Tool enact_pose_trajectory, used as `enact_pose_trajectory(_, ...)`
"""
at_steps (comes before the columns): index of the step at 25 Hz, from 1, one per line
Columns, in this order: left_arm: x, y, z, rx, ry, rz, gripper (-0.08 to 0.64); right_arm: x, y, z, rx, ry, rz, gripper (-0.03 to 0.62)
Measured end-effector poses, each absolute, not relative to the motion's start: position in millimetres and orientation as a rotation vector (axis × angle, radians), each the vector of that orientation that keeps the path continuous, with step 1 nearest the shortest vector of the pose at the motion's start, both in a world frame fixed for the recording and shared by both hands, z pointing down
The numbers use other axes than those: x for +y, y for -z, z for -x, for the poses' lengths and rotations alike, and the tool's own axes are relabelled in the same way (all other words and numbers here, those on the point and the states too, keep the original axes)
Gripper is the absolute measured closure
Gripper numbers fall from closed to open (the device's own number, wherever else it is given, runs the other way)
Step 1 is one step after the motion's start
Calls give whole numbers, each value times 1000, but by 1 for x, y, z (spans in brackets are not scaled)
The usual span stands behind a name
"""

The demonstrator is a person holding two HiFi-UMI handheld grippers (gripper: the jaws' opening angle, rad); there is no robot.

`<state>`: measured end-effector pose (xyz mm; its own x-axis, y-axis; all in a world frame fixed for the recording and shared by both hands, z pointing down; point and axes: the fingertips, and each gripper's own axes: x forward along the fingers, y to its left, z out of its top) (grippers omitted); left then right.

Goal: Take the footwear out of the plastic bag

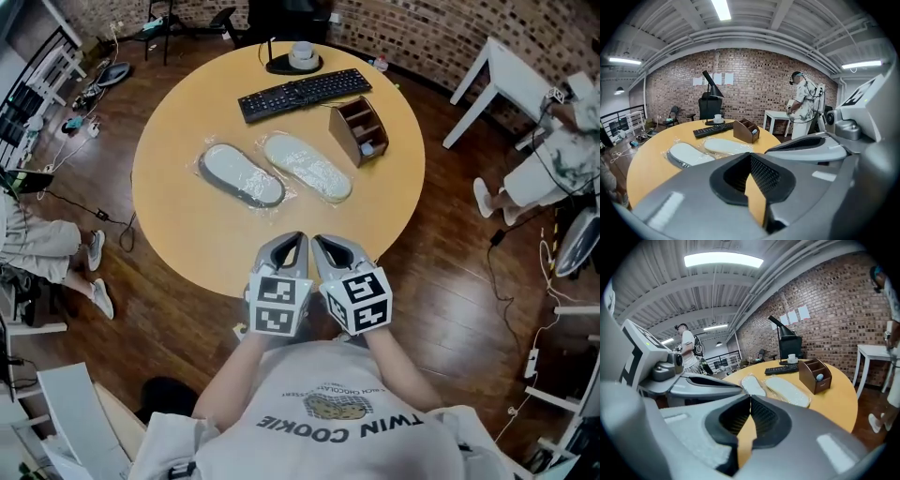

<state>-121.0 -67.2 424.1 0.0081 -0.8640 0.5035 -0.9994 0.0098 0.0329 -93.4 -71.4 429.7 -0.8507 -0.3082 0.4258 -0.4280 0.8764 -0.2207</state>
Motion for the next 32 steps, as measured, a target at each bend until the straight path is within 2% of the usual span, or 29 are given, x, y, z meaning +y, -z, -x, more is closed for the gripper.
enact_pose_trajectory(8, -100, -424, 198, -1819, -581, -2028, 560, -104, -434, 142, -2631, -493, -696, 589)
enact_pose_trajectory(16, -144, -432, 266, -1750, -715, -2089, 560, -143, -454, 147, -2571, -611, -821, 583)
enact_pose_trajectory(32, -244, -508, 323, -1570, -1005, -2126, 560, -196, -500, 119, -2455, -824, -958, 544)
